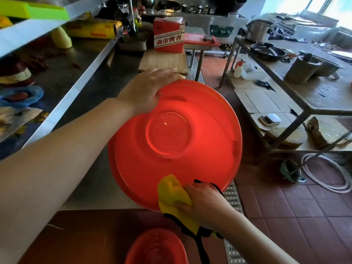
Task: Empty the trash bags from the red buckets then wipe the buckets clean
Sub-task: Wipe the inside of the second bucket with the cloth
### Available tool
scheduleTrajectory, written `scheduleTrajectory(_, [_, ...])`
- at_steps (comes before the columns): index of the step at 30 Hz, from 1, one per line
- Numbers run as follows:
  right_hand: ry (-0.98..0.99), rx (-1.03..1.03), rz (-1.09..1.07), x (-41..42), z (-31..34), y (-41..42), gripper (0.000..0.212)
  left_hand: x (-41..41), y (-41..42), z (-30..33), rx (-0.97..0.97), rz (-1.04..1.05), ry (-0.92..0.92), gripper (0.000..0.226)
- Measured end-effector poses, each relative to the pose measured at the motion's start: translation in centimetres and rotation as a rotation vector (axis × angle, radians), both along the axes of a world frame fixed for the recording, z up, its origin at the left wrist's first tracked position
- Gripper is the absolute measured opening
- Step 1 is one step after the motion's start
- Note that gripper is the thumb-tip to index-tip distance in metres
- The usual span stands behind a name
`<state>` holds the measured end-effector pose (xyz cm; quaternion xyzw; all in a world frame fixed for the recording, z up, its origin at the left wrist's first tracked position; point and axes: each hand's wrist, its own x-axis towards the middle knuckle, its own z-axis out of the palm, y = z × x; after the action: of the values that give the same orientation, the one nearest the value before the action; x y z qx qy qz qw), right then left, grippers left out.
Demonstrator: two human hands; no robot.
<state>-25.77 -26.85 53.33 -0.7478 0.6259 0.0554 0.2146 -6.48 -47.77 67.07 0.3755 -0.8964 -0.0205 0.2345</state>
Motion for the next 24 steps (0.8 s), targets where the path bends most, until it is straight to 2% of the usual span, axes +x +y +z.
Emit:
scheduleTrajectory(3, [0.147, -0.038, 0.003, 0.2, -0.9, -1.9, 0.058, 0.3, -0.2, -0.2, 0.028, 0.001, 0.02, 0.069])
scheduleTrajectory(9, [0.254, 0.012, -0.012, 1.0, -4.3, -7.7, 0.061, -0.1, 0.2, 0.1, 0.026, -0.067, 0.016, 0.064])
scheduleTrajectory(14, [0.275, 0.085, -0.023, 1.3, -7.1, -12.2, 0.065, -0.4, 0.3, 0.0, 0.025, -0.045, 0.0, 0.067])
scheduleTrajectory(18, [0.332, 0.135, -0.038, 1.6, -8.4, -15.5, 0.055, -0.5, -0.1, -0.1, 0.026, -0.027, -0.004, 0.067])
scheduleTrajectory(24, [0.303, 0.042, -0.061, 1.5, -10.3, -17.9, 0.053, -1.1, -0.2, 0.1, 0.006, -0.046, 0.001, 0.064])
